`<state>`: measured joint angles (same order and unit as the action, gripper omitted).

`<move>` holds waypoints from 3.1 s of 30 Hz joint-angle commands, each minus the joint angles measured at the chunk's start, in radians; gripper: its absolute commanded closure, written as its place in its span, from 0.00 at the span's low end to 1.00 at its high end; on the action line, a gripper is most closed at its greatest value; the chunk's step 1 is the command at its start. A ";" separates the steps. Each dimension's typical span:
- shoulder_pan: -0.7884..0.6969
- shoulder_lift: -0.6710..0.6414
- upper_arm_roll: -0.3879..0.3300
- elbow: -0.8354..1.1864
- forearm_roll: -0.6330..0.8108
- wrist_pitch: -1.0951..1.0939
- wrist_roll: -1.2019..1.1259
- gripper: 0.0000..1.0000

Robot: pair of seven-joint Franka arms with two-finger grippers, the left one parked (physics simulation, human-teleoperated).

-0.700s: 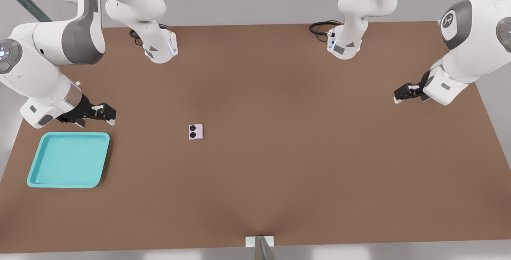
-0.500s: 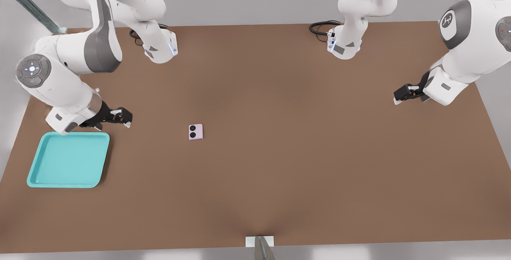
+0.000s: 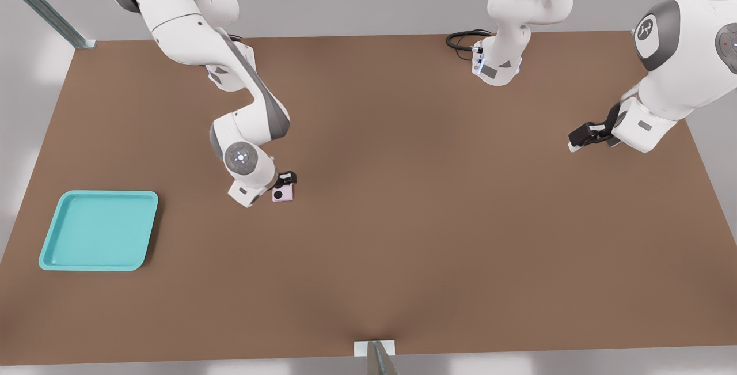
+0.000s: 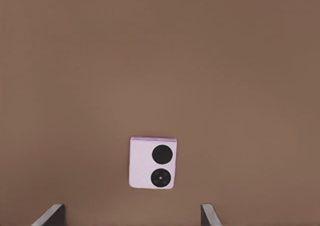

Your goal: Keep left arm still and place phone on the tray with right arm

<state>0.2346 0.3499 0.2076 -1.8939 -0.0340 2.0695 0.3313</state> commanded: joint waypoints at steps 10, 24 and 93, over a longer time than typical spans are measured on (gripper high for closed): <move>-0.004 0.052 0.003 -0.085 0.005 0.159 0.515 0.00; -0.008 0.132 0.004 -0.096 -0.036 0.178 0.505 0.00; -0.472 -0.019 -0.097 -0.157 -0.173 0.330 -0.391 0.21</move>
<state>-0.2272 0.3358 0.1135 -2.0503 -0.2050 2.3584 0.2664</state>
